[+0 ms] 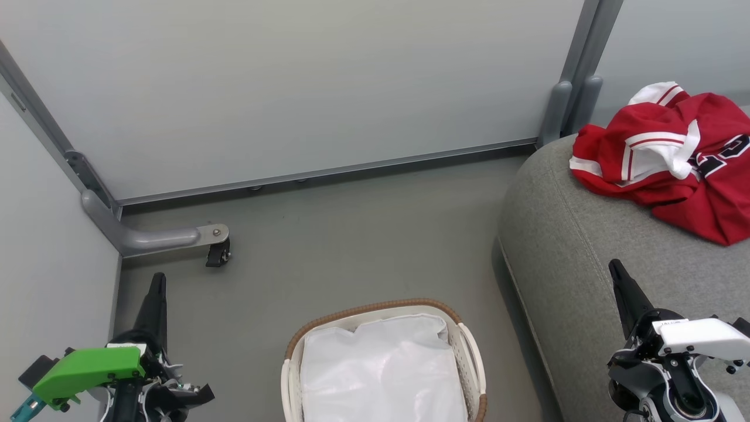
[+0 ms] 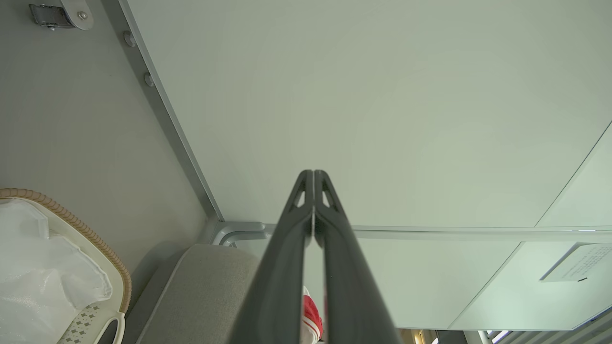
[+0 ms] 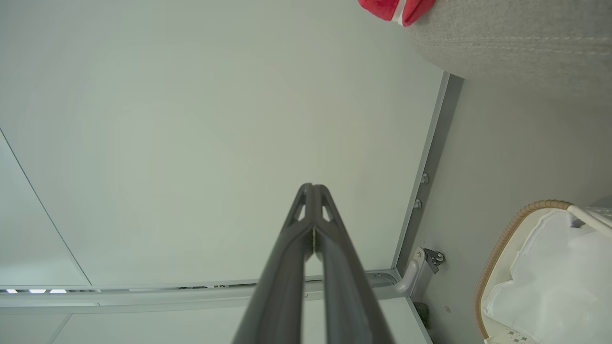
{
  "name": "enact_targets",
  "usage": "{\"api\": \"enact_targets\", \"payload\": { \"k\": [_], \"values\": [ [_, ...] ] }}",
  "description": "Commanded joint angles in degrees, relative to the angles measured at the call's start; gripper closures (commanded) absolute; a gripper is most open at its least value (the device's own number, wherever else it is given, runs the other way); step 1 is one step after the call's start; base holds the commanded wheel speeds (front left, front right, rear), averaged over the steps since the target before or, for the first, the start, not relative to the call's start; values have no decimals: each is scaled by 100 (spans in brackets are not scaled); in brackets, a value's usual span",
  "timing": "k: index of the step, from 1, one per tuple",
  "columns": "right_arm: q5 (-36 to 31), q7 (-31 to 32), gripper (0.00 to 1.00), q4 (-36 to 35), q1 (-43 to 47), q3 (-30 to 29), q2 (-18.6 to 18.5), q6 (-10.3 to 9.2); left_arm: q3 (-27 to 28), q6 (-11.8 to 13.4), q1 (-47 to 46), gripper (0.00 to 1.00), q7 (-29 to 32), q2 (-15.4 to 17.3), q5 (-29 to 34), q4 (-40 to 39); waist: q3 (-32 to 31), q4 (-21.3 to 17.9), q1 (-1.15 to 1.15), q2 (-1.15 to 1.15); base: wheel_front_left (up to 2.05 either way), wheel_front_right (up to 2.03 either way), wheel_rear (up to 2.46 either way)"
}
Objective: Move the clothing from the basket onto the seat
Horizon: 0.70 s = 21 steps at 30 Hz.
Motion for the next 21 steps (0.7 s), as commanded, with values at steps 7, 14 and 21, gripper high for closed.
{"api": "enact_targets", "payload": {
  "k": [7,14,21],
  "values": [
    [19,18,100,-19,59,-12,-32,0,13,-23,-56,100,28,39,-19,-12,0,0,0,0,0,0,0],
    [19,18,100,-19,59,-12,-32,0,13,-22,-56,100,28,39,-19,-12,0,0,0,0,0,0,0],
    [19,18,100,-19,59,-12,-32,0,12,-23,-56,100,28,40,-19,-12,0,0,0,0,0,0,0]
  ]
}}
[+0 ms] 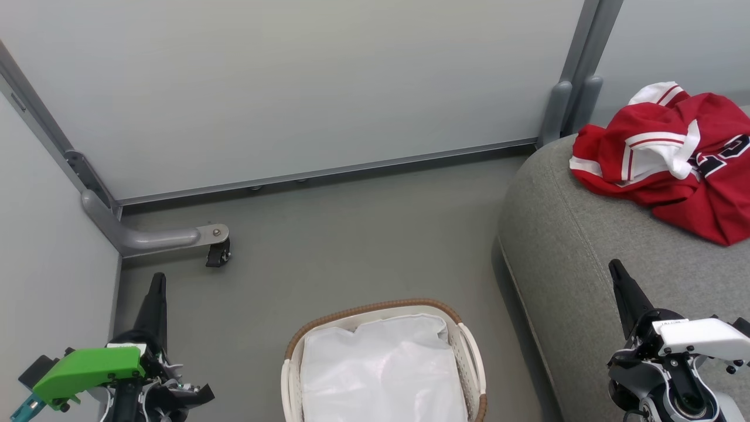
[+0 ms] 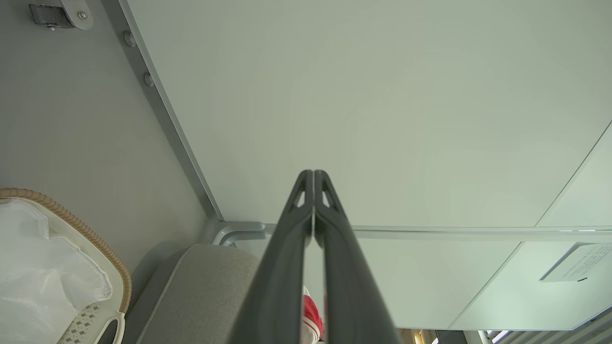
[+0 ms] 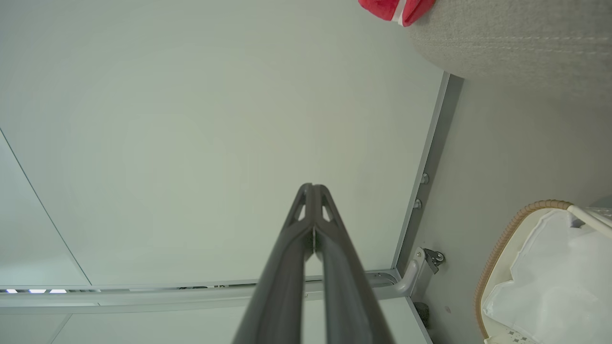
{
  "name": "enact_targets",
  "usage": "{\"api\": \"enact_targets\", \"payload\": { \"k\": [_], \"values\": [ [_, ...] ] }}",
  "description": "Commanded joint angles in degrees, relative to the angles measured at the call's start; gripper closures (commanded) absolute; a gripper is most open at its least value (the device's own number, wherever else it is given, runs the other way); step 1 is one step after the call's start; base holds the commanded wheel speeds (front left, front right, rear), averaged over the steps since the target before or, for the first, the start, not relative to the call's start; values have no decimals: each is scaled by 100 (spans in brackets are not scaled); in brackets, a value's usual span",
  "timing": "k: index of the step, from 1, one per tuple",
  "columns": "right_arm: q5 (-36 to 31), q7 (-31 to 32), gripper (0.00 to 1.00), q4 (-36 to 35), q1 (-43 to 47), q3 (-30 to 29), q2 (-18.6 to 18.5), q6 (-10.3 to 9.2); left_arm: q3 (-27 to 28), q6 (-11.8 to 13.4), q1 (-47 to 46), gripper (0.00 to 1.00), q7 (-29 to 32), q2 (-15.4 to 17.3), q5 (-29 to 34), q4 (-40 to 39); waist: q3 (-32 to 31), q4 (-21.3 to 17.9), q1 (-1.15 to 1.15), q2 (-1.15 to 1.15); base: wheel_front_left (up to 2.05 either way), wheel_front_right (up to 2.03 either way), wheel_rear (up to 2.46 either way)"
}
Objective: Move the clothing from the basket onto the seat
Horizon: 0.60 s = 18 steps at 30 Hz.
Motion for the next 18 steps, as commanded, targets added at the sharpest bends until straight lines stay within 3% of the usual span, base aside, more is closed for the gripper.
{"api": "enact_targets", "payload": {
  "k": [1,18],
  "values": [
    [19,18,100,-19,59,-12,-32,0,12,-22,-56,100,28,40,-19,-12,0,0,0,0,0,0,0],
    [20,17,100,-19,59,-11,-32,0,12,-22,-55,100,27,40,-19,-12,0,0,0,0,0,0,0]
  ]
}}
